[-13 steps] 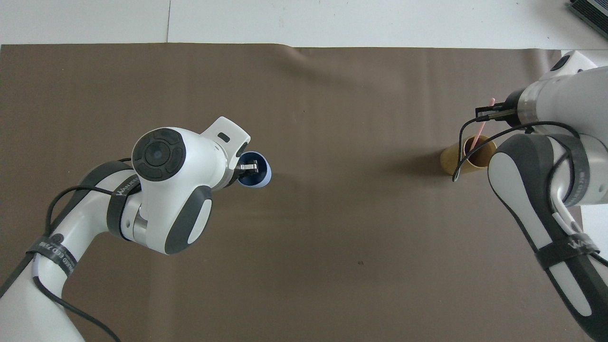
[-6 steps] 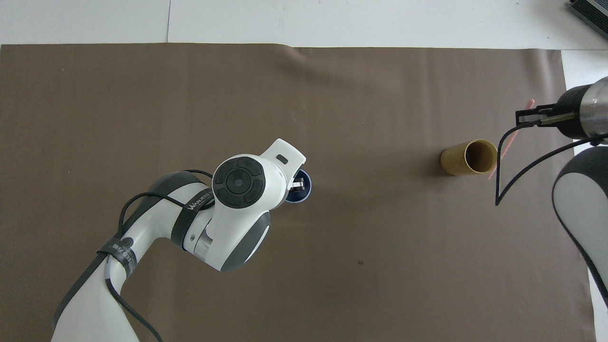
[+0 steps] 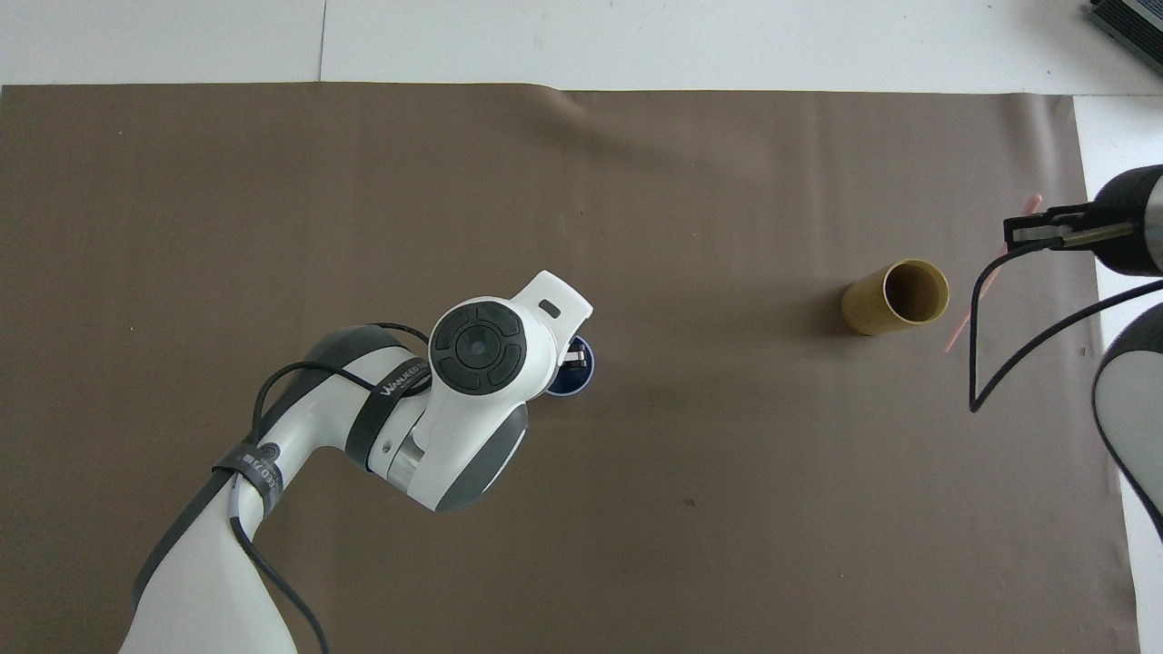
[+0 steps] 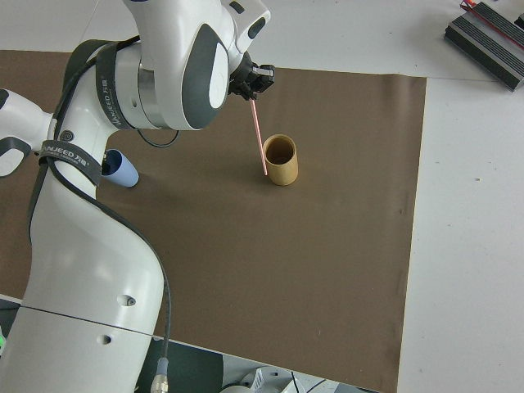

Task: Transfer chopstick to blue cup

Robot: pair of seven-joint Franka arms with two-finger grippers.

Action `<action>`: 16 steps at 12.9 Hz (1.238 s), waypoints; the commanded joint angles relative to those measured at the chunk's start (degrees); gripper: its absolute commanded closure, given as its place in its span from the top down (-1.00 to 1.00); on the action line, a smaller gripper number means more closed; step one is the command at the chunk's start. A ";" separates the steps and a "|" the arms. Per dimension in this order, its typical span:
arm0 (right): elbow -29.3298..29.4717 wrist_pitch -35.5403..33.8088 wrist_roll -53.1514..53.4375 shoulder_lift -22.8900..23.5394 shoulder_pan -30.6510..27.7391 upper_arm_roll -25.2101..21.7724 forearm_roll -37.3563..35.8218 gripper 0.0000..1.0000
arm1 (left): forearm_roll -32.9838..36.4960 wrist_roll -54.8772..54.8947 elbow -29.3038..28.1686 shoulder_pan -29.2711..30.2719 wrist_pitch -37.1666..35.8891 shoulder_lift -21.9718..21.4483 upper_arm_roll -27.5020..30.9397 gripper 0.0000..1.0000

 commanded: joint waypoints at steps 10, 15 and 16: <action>0.26 3.85 12.66 1.13 0.63 8.73 2.31 -1.00 | 1.11 19.73 0.95 12.33 -13.09 -12.06 1.17 1.00; 4.04 4.04 24.52 4.99 7.11 13.15 2.75 -1.00 | 0.41 33.46 3.57 23.33 -19.05 -16.28 1.43 1.00; 5.17 4.22 27.42 6.40 9.39 13.23 2.66 -1.00 | 0.41 35.13 5.85 24.56 -22.73 -16.29 1.52 1.00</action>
